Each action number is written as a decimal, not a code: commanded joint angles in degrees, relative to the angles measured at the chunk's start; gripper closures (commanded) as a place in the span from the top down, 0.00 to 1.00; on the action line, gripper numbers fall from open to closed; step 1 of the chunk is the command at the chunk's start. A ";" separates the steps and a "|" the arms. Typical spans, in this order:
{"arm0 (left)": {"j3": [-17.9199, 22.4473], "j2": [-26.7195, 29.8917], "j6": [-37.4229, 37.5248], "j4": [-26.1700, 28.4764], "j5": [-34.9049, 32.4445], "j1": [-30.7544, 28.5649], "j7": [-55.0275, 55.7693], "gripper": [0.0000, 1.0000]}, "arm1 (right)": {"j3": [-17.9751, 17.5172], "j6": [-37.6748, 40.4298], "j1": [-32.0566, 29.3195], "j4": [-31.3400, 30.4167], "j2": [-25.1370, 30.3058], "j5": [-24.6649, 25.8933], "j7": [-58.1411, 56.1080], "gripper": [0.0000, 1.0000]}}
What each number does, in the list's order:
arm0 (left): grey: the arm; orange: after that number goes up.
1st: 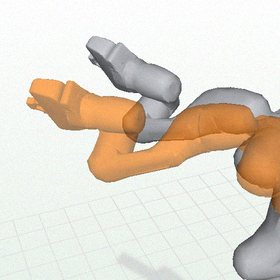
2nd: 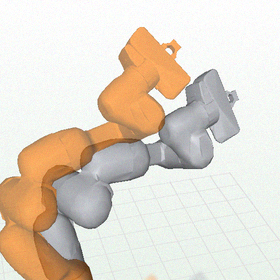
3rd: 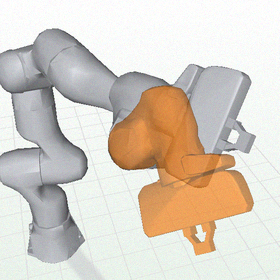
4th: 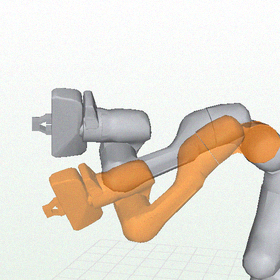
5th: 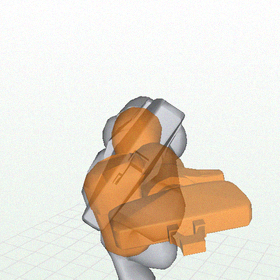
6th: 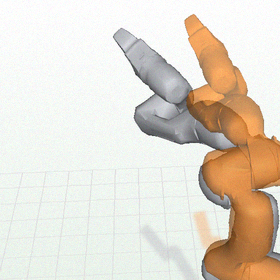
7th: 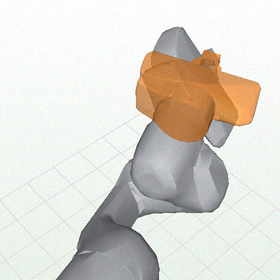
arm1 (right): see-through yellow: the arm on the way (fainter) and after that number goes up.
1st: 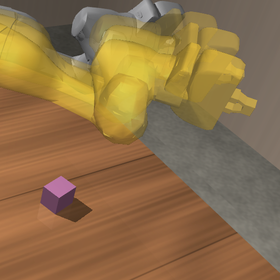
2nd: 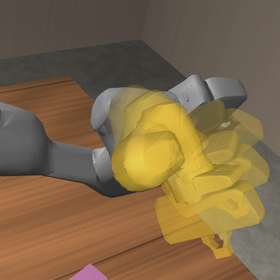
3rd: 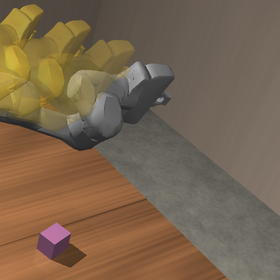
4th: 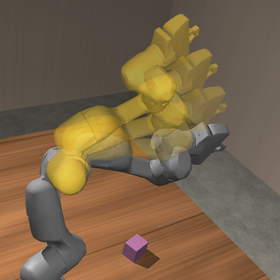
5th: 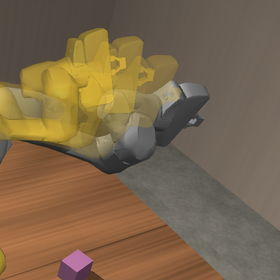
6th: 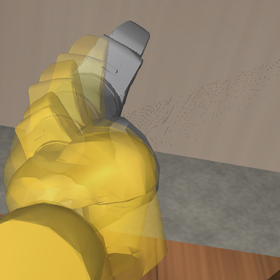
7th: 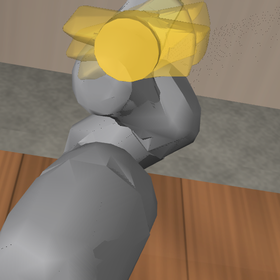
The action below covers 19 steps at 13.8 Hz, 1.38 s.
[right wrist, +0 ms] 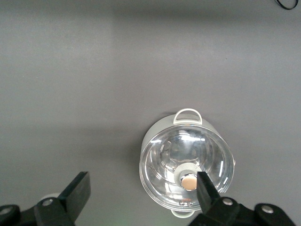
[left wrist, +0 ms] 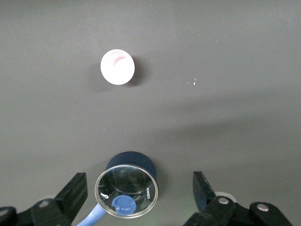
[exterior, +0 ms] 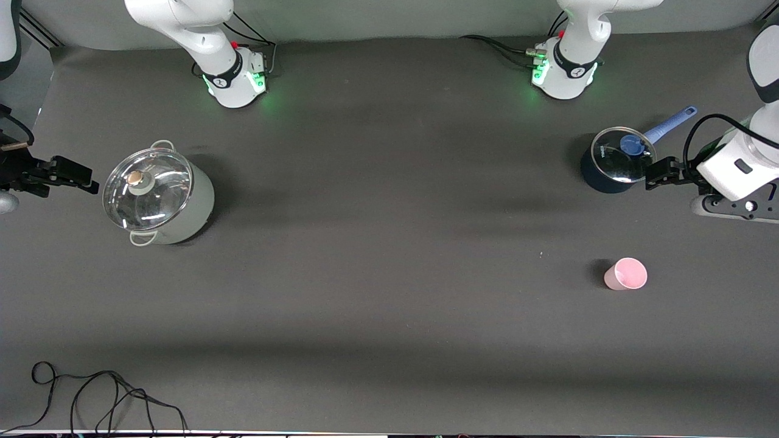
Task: Transfer pink cup from left to right arm
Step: 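Move the left gripper toward the pink cup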
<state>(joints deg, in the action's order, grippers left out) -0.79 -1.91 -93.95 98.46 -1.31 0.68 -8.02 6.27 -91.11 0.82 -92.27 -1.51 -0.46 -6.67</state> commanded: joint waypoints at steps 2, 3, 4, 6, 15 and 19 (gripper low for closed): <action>0.70 -1.69 1.14 -2.22 -0.89 -3.38 -12.85 1.00 | 0.50 0.14 0.32 -0.28 0.81 0.28 -1.06 1.00; 0.70 -2.21 0.88 -2.30 -0.28 -5.14 -17.68 1.00 | 0.50 0.14 0.32 -0.28 0.90 0.28 -1.06 1.00; 0.70 -2.83 0.35 -2.39 -0.27 -6.81 -22.08 1.00 | 0.50 0.14 0.32 -0.28 0.90 0.28 -1.06 1.00; 0.70 -4.06 -1.14 -2.48 -0.10 -9.45 -31.74 1.00 | 0.50 0.05 0.32 -0.36 0.81 0.28 -1.06 1.00; 0.70 -10.12 -10.72 -2.39 20.08 -22.28 -77.62 0.99 | 0.32 -0.21 0.32 -0.37 0.55 0.28 -1.06 1.00; 0.70 -17.05 -9.50 -4.15 32.83 -29.31 -98.54 0.99 | 0.32 -0.12 0.32 -0.37 0.63 0.28 -1.06 1.00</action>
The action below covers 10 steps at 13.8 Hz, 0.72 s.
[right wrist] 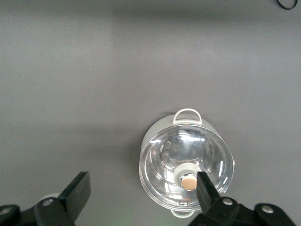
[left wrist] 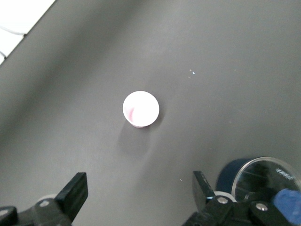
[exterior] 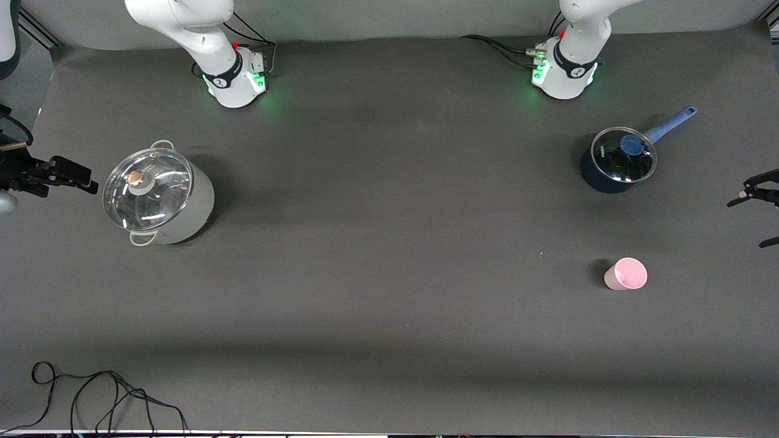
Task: Transfer pink cup from left to right arm
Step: 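Move the left gripper toward the pink cup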
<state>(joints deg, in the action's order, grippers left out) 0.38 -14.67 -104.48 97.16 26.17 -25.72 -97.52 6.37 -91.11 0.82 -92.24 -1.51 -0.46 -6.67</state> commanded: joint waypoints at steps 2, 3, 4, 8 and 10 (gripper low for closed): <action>-0.47 -7.20 2.95 -3.55 12.39 -5.29 -16.88 0.99 | 0.31 -0.12 0.32 -0.39 0.63 0.28 -1.06 1.00; -0.55 -9.65 4.88 -4.60 14.94 -6.43 -19.44 0.99 | 0.22 -0.12 0.32 -0.39 0.63 0.28 -1.06 1.00; -0.55 -12.55 6.90 -5.74 17.58 -7.23 -21.64 0.99 | 0.22 -0.12 0.32 -0.39 0.63 0.28 -1.06 1.00; -0.73 -26.52 14.29 -13.03 26.03 -9.60 -32.98 0.99 | 0.22 -0.03 0.32 -0.48 0.63 0.28 -1.06 1.00; -0.73 -29.27 14.48 -13.14 27.53 -9.79 -38.16 0.99 | 0.22 -0.03 0.32 -0.39 0.63 0.28 -1.06 1.00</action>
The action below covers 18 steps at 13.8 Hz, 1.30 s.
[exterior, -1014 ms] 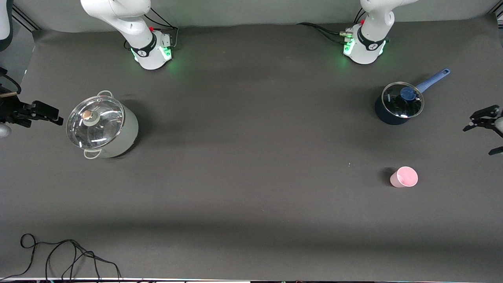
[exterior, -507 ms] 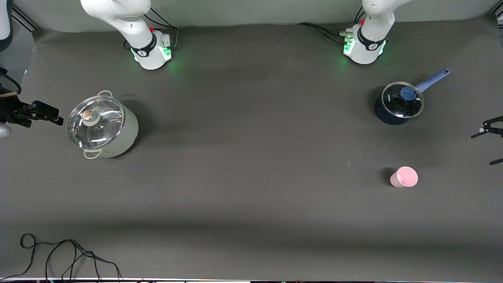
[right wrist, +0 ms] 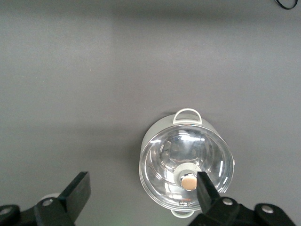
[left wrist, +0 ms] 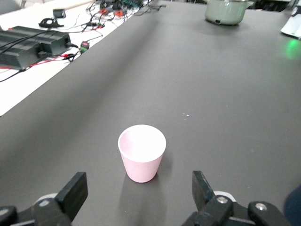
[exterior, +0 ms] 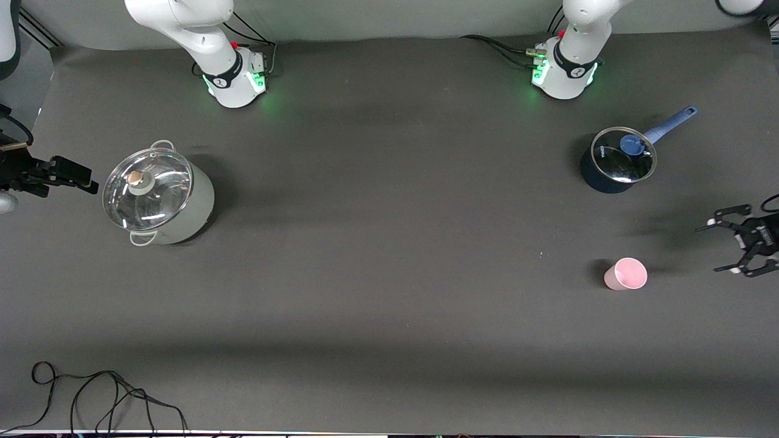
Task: Transfer pink cup from left to right arm
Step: 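Lower the left gripper around the pink cup and close it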
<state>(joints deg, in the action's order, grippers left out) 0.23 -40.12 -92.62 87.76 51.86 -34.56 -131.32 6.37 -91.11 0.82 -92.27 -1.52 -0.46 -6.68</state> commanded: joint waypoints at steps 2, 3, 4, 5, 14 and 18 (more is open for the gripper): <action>-0.76 -6.80 3.14 -3.74 3.42 -1.73 -7.01 0.99 | 0.22 -0.03 0.32 -0.46 0.64 0.28 -1.06 1.00; -0.76 -8.82 3.23 -3.74 4.65 -1.83 -8.58 0.99 | 0.22 -0.03 0.32 -0.37 0.64 0.28 -1.06 1.00; -0.85 -10.84 3.23 -3.82 6.22 -2.09 -11.56 0.99 | 0.22 -0.03 0.32 -0.45 0.64 0.28 -1.06 1.00; -1.02 -12.08 3.23 -3.83 7.81 -2.09 -13.85 0.99 | 0.22 -0.03 0.32 -0.46 0.64 0.28 -1.06 1.00; -5.77 -19.91 2.35 -4.53 13.09 -1.92 -20.02 0.99 | 0.31 0.05 0.32 -0.46 0.64 0.28 -1.06 1.00; -7.61 -20.97 2.00 -5.14 14.32 -1.12 -20.64 0.99 | 0.31 0.05 0.32 -0.45 0.64 0.28 -1.06 1.00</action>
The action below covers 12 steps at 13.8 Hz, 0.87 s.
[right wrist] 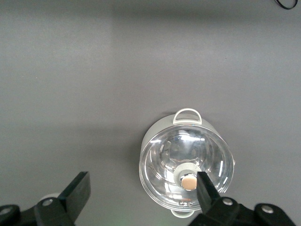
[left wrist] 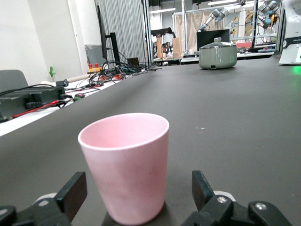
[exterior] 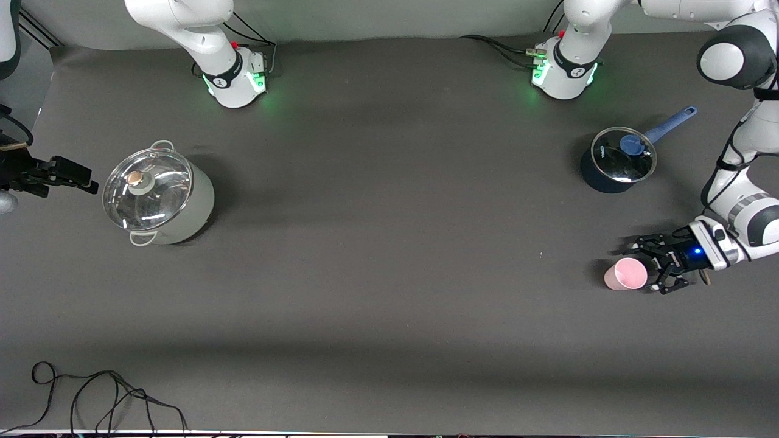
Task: Transfer pink cup from left to right arm
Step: 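Lower the left gripper around the pink cup and close it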
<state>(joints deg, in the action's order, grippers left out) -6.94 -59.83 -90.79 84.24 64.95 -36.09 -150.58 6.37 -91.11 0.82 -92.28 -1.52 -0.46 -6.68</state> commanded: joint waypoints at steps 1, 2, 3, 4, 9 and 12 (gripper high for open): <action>-0.88 -1.51 0.09 -1.63 2.11 0.50 -1.39 0.99 | 0.31 0.14 0.32 -0.45 0.64 0.28 -1.05 1.00; -0.97 -1.95 0.09 -1.89 2.46 0.59 -1.47 0.99 | 0.31 0.14 0.32 -0.36 0.64 0.28 -1.05 1.00; -1.23 -2.22 -0.52 -2.15 2.47 0.67 -1.56 0.99 | 0.31 0.14 0.32 -0.36 0.73 0.28 -1.05 1.00; -1.32 -2.48 -2.44 -2.15 2.47 0.67 -1.82 0.99 | 0.31 0.14 0.32 -0.36 0.73 0.28 -1.05 1.00; -4.13 -3.10 -5.36 -2.15 2.64 1.20 -2.88 0.99 | 0.31 0.23 0.32 -0.36 0.73 0.28 -0.97 1.00; -4.49 -3.80 -5.36 -2.15 3.87 1.99 -2.88 0.98 | 0.31 0.23 0.32 -0.36 0.91 0.28 -0.62 1.00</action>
<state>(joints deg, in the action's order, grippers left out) -11.48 -62.34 -95.82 83.36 67.26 -34.95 -152.30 6.37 -91.11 0.82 -92.28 -1.52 -0.46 -6.68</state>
